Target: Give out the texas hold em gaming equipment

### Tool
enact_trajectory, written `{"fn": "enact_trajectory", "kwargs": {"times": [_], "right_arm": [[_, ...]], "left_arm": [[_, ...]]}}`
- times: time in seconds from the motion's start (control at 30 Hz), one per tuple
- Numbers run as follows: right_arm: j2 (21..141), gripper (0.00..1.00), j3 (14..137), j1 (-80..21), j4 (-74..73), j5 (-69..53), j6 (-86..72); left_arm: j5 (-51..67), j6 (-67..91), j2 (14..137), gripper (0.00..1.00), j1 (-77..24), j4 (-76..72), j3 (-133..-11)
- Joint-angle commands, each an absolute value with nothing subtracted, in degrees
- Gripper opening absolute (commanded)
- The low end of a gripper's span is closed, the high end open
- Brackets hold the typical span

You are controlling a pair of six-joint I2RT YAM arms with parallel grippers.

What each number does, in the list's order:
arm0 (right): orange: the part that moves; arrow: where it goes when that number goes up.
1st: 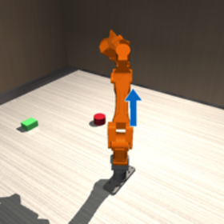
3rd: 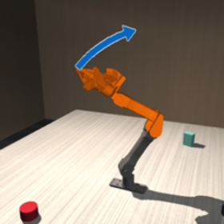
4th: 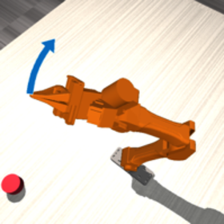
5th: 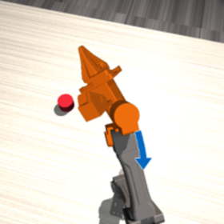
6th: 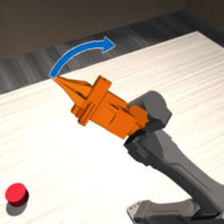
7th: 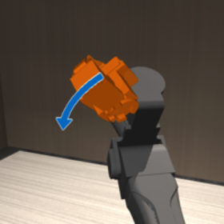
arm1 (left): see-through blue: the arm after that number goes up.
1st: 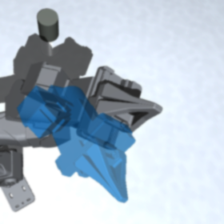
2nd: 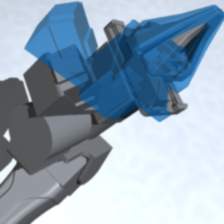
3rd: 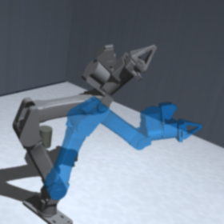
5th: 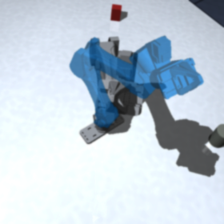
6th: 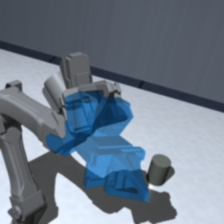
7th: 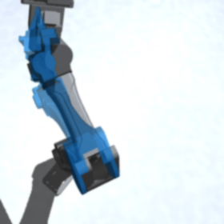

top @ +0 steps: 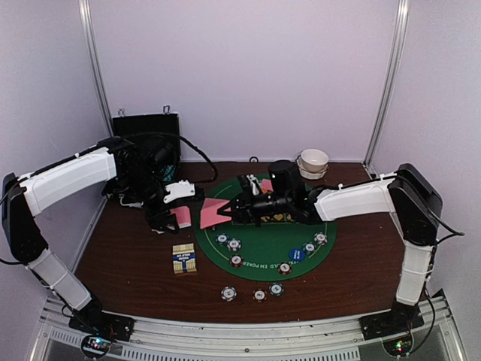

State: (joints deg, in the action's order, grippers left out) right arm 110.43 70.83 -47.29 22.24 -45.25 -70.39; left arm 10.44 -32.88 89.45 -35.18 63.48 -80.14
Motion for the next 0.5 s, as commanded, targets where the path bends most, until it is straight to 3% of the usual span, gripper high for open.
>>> {"fn": "enact_trajectory", "kwargs": {"times": [0.0, 0.47], "right_arm": [[105.4, 0.0, 65.2, -43.3, 19.7, -46.5, -67.0], [103.4, 0.0, 54.6, -34.8, 4.3, -42.8, -51.5]], "left_arm": [[9.8, -34.4, 88.9, 0.0, -34.8, 63.2, -79.5], [8.9, -35.2, 89.6, 0.0, -34.9, 64.7, -79.6]]}}
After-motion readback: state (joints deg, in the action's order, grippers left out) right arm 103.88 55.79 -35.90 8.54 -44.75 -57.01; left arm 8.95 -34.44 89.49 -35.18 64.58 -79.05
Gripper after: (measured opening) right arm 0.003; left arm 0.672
